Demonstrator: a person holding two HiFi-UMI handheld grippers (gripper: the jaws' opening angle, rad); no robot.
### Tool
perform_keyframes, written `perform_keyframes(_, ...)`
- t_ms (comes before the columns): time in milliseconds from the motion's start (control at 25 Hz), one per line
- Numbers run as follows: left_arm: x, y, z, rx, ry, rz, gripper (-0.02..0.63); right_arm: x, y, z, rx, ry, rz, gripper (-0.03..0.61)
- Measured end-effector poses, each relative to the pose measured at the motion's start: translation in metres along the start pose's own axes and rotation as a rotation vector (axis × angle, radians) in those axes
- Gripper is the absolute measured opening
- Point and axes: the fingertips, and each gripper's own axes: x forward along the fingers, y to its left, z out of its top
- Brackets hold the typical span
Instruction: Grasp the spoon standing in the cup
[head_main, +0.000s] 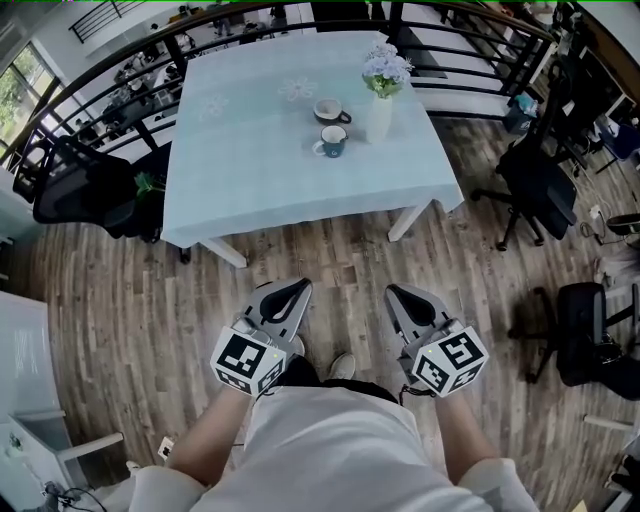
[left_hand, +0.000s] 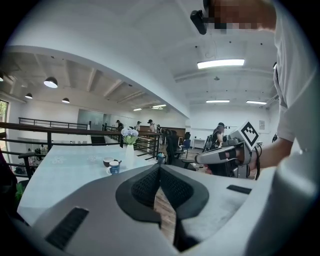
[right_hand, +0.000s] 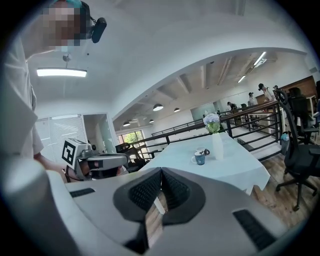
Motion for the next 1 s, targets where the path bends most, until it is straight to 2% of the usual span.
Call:
perform_keyframes(480,0.029,0.023,-0.002,-0.01,-0.004,0.01,0.02,0.024,-0.031,0.001,0.007,0.025,0.007,0.021)
perform_keyframes(720,0.054,0.058,-0.004,-0.015,-0.004,-0.003,0.02,0.061,-0.048,0.007,0.009,0.033,-0.002,0.021)
perform_keyframes(1000,0.089,0.118,-0.003,-0.033,0.011,-0.027,0.02,0.126,-0.071,0.022,0.024,0.056,-0.02,0.021)
